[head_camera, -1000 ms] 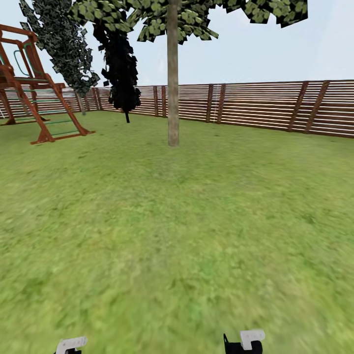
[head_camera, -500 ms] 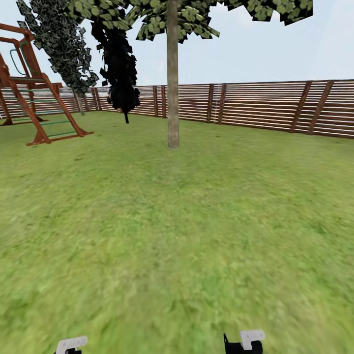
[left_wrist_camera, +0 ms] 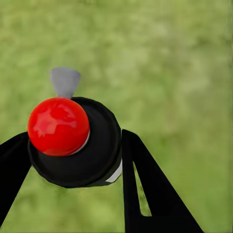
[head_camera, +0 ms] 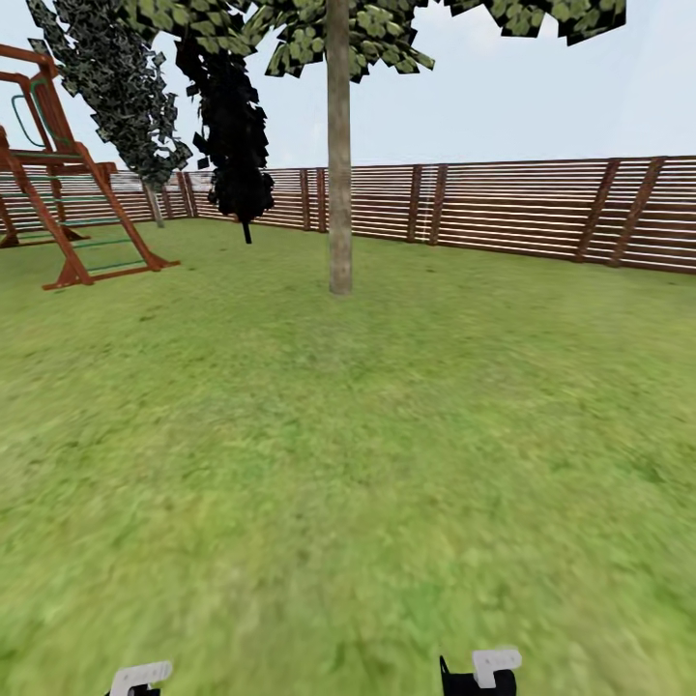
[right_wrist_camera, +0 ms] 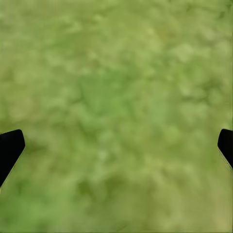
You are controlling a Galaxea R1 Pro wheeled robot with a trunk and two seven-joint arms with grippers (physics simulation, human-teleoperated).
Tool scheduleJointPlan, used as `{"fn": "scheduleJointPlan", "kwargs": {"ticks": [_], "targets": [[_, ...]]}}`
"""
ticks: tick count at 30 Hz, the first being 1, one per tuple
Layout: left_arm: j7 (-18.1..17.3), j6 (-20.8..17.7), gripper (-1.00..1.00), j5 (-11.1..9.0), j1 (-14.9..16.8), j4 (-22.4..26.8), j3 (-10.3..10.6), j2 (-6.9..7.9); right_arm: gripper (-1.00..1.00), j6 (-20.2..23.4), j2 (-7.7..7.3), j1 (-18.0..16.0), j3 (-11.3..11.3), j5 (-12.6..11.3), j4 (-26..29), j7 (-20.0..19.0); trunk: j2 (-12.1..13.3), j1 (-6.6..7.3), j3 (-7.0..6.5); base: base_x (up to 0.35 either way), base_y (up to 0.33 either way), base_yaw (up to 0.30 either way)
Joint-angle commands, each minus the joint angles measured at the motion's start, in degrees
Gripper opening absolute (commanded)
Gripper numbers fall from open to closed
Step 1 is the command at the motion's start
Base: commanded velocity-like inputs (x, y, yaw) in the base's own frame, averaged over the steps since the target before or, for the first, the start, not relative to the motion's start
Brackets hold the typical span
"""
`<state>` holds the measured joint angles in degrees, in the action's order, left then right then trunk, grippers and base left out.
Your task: In the garden, pick up the pesticide atomizer on the floor and spray pesticide onto both trees until each tree trunk is fully covered.
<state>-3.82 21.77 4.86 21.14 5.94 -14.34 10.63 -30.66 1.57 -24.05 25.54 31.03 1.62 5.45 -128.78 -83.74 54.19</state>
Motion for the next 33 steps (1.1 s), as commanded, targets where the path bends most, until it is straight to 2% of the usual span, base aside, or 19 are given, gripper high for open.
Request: {"fn": "scheduleJointPlan", "kwargs": {"ticks": [1, 33], "targets": [[-0.22, 0.16, -1.0, 0.5, 0.04, -0.05, -0.51, 0.0, 1.0, -0.1, 0.01, -0.03, 0.22, 0.61, -0.04, 0.44, -0.02, -0.03, 0.05, 0.342, 0.0, 0.0], [-0.22, 0.12, -1.0, 0.5, 0.04, -0.05, -0.51, 0.0, 1.0, -0.1, 0.06, -0.03, 0.22, 0.61, -0.04, 0.44, -0.02, -0.03, 0.05, 0.342, 0.0, 0.0]]}}
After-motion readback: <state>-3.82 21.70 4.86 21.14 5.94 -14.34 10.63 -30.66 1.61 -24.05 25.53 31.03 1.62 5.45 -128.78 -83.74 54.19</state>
